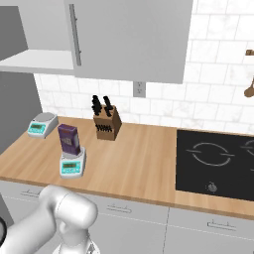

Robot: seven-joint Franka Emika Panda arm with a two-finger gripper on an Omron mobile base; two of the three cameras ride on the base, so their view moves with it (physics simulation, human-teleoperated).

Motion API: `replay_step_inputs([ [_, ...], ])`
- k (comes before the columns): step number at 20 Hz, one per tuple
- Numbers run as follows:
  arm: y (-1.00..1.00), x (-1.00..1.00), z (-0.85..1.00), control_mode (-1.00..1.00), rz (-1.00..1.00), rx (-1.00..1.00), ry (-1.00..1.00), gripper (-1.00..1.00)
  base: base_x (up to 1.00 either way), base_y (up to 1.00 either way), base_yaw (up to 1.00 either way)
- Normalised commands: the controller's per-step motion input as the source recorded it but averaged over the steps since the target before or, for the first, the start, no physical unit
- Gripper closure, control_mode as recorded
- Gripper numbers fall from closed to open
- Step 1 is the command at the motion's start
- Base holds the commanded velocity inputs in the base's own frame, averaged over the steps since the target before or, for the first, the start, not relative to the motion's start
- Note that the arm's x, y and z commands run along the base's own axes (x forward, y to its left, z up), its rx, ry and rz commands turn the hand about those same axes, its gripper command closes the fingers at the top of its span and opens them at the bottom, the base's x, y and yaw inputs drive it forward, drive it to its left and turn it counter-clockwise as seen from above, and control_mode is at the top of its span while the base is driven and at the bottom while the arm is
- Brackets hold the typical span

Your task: Pick the cereal and place it on the digital scale for weighing, and close the cabinet.

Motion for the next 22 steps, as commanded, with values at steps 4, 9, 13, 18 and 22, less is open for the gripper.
replay_step_inputs([
  [4, 0.11, 0.19, -0.01, -1.0, 0.0, -0.03, 0.05, -1.0, 0.0, 0.0, 0.0],
  [9, 0.0, 0.22, -0.15, -1.0, 0.0, -0.03, 0.04, -1.0, 0.0, 0.0, 0.0],
  [13, 0.09, 0.23, -0.21, -1.0, 0.0, -0.08, 0.1, -1.0, 0.0, 0.0, 0.0],
  [18, 0.02, 0.15, -0.1, -1.0, 0.0, -0.07, 0.14, -1.0, 0.0, 0.0, 0.0],
  [22, 0.0, 0.31, -0.01, -1.0, 0.01, -0.01, 0.05, -1.0, 0.0, 0.0, 0.0],
])
